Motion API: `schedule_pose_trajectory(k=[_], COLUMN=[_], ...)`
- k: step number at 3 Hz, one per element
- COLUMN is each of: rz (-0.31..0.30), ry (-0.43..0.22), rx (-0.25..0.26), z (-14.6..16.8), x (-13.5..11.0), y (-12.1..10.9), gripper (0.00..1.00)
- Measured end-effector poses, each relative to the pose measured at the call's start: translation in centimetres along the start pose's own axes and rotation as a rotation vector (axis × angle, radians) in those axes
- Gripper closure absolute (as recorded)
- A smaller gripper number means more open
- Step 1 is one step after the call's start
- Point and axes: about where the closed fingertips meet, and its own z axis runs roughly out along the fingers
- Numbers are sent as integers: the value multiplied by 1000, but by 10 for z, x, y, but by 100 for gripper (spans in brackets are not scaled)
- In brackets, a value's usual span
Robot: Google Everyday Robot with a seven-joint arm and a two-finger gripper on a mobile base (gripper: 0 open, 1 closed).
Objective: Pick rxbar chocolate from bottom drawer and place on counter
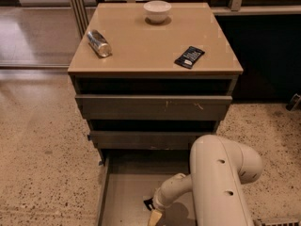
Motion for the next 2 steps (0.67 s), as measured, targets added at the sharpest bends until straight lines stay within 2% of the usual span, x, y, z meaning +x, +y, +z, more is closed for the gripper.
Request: schedule_pose_trajectory(k=[1, 2], rz=[0, -56], ry=[0, -34], rx=[0, -23], z=[0, 15], x=[0, -8], y=[0, -7], gripper=[0, 0])
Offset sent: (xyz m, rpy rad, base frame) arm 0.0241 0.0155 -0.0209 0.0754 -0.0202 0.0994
